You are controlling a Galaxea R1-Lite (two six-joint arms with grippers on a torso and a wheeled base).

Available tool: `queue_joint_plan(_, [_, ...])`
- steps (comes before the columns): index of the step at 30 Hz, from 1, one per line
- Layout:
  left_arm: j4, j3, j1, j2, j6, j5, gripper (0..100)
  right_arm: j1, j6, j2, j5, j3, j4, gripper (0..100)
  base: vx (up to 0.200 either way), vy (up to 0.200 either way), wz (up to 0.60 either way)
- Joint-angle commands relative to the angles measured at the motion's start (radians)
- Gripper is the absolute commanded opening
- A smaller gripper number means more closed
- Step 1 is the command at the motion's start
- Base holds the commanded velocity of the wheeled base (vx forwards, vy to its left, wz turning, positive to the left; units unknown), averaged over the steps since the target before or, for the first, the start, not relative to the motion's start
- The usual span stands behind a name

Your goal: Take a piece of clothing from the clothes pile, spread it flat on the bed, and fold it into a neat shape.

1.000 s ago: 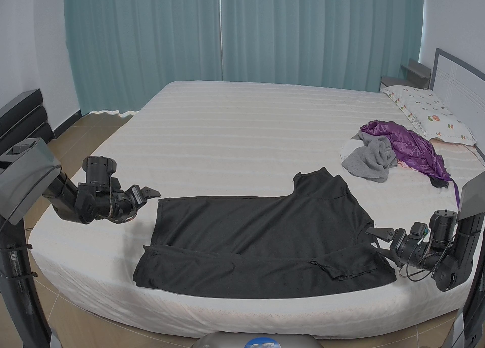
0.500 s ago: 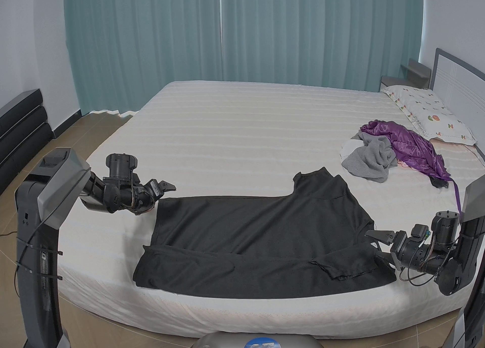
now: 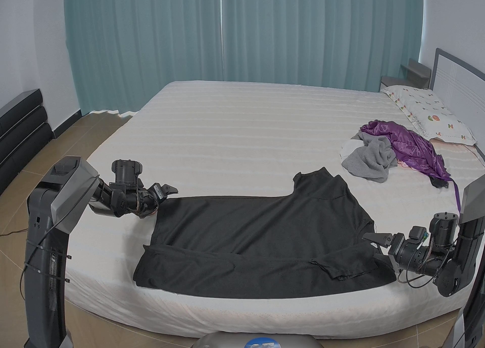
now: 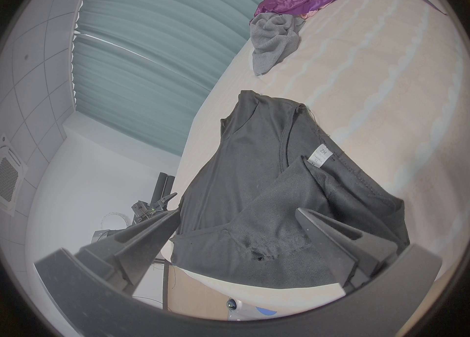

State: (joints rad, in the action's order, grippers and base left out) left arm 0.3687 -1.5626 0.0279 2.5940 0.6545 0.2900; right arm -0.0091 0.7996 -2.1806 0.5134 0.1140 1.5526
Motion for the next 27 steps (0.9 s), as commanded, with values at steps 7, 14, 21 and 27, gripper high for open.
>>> queue_joint_plan(7, [-0.004, -0.001, 0.001, 0.012, 0.001, 0.0, 0, 0.0, 0.0, -0.005, 0.0, -0.002, 0.017, 100, 0.0, 0.0, 0.0])
queue_joint_plan(14, [-0.002, -0.002, 0.001, 0.009, 0.027, 0.0, 0, 0.001, 0.0, -0.005, 0.002, -0.004, 0.015, 100, 0.0, 0.0, 0.0])
queue_joint_plan(21, [-0.004, 0.01, 0.001, 0.001, 0.037, -0.002, 0, 0.003, -0.005, 0.002, -0.003, 0.009, 0.017, 100, 0.0, 0.0, 0.0])
queue_joint_plan(27, [-0.005, 0.024, 0.001, -0.014, 0.08, -0.002, 0, 0.043, -0.01, -0.002, -0.032, 0.056, 0.015, 100, 0.0, 0.0, 0.0])
